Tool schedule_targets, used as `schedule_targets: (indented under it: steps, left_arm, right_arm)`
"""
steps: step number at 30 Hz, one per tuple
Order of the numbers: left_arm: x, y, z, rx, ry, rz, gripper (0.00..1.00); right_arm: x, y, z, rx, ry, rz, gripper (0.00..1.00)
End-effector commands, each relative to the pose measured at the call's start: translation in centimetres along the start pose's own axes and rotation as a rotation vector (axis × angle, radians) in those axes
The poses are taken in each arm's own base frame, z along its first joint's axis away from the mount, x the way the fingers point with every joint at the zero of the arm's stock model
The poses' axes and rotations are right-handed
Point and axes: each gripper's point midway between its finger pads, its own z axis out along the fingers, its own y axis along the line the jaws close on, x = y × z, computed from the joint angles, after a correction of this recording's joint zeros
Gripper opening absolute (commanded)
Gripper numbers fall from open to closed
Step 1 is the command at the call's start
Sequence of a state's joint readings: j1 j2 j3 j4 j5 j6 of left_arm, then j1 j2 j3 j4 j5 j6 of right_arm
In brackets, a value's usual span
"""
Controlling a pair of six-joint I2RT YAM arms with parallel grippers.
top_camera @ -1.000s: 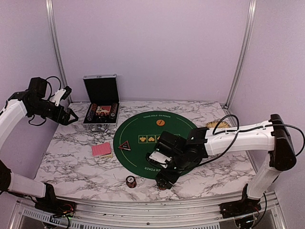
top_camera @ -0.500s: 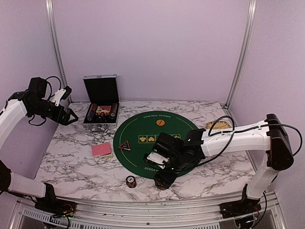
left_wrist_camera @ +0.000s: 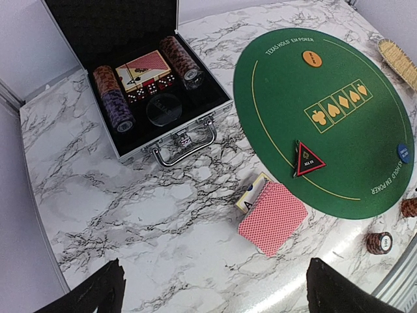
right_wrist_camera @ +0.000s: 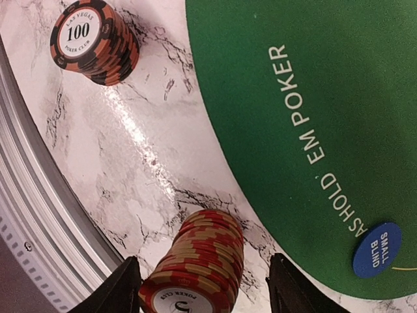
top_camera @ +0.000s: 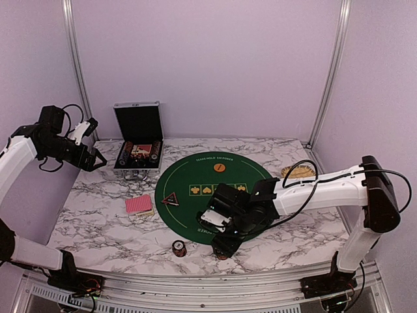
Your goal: Distribute texas hold em gaming equipment
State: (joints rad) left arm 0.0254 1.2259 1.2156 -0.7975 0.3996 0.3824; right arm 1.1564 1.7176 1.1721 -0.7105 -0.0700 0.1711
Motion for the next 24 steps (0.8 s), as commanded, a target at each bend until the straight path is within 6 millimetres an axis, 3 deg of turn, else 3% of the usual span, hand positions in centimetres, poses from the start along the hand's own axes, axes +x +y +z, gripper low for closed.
schedule_targets:
  steps: [1,10,13,17,24]
  left_arm:
    - [-0.3,-0.1,-0.6,-0.004,0.001,0.007,0.99]
    - [-0.2,0.0,-0.6,-0.009,0.005,0.01,0.99]
    - [-0.2,0.0,-0.6,-0.01,0.003,0.012,0.99]
    - [-0.1,0.0,-0.6,-0.011,0.006,0.013,0.99]
    - [-0.1,0.0,-0.6,-0.009,0.005,0.013,0.99]
  right_arm:
    - [-0.1,0.0,0.0,0.007,-0.004,-0.01,0.62]
    - [0.1,0.2,0.0,0.0,0.003,-0.01,0.49]
    - [-0.1,0.2,-0.1,0.0,0.002,-0.011,0.4]
    - [-0.5,0.3,-0.9,-0.002,-0.013,-0.014,0.29]
    - [-1.7,0.7,-2.7,-0.012,-0.044,-0.012,0.19]
